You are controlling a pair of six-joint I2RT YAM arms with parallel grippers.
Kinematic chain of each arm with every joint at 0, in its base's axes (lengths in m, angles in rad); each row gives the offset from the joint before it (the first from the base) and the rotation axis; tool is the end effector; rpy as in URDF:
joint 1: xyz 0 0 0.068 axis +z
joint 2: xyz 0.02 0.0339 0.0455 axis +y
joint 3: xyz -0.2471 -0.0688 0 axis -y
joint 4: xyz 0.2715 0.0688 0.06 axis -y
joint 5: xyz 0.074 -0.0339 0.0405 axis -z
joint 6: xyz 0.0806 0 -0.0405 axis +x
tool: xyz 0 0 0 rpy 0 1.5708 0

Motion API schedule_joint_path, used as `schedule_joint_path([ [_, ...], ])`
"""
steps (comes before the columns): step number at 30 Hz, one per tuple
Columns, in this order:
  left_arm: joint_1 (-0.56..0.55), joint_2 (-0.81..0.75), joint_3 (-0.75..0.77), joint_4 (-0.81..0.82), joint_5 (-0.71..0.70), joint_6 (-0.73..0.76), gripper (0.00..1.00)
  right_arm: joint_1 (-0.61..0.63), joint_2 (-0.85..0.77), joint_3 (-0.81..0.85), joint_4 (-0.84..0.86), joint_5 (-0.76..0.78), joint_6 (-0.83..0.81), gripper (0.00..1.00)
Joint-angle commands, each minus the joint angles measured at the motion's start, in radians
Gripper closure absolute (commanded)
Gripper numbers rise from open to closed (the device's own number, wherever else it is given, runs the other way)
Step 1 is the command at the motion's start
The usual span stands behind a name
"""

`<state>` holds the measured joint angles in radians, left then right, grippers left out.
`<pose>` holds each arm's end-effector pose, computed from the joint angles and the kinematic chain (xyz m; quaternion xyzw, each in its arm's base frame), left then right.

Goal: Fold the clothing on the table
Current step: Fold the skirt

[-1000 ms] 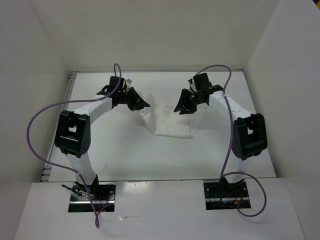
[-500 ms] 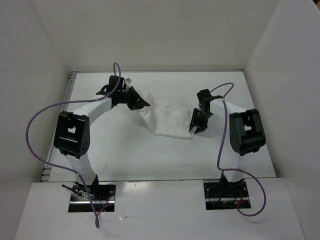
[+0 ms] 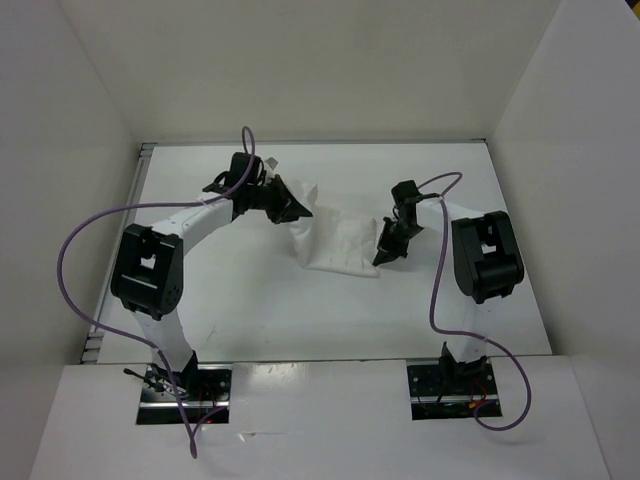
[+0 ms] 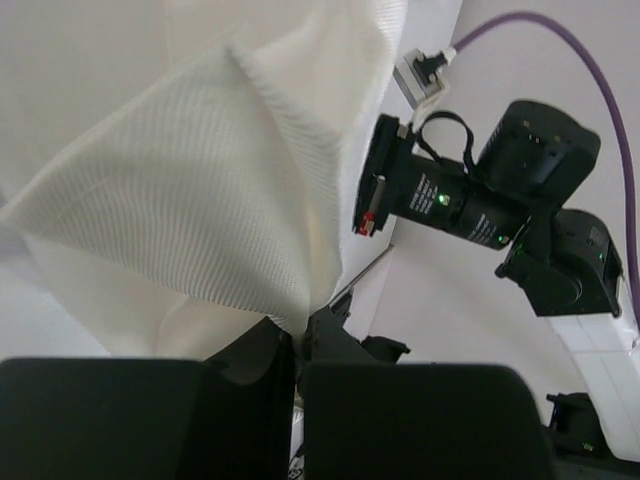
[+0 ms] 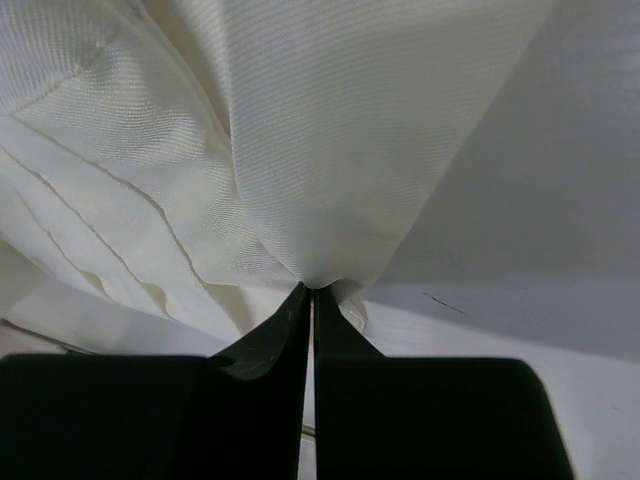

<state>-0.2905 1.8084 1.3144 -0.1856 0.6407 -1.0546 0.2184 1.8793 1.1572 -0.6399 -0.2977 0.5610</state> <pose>0.4207 -0.1760 0.1906 -0.1934 0.8453 -0.4771 0.1430 0.3558 0.1032 0.0667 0.1524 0.9718 0.1756 0.0393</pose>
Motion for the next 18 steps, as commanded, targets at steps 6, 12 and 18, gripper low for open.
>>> schedule_joint_path([
  [6, -0.098, 0.065, 0.101, 0.077, 0.034, -0.051, 1.00, 0.036, 0.086, 0.062, 0.097, -0.024, 0.022, 0.97],
  [12, -0.147, 0.164, 0.158, 0.086, 0.025, -0.070, 1.00, 0.055, 0.107, 0.072, 0.128, -0.046, 0.053, 0.97],
  [18, -0.177, 0.227, 0.193, 0.095, 0.034, -0.079, 1.00, 0.055, 0.116, 0.091, 0.146, -0.080, 0.063, 0.97],
])
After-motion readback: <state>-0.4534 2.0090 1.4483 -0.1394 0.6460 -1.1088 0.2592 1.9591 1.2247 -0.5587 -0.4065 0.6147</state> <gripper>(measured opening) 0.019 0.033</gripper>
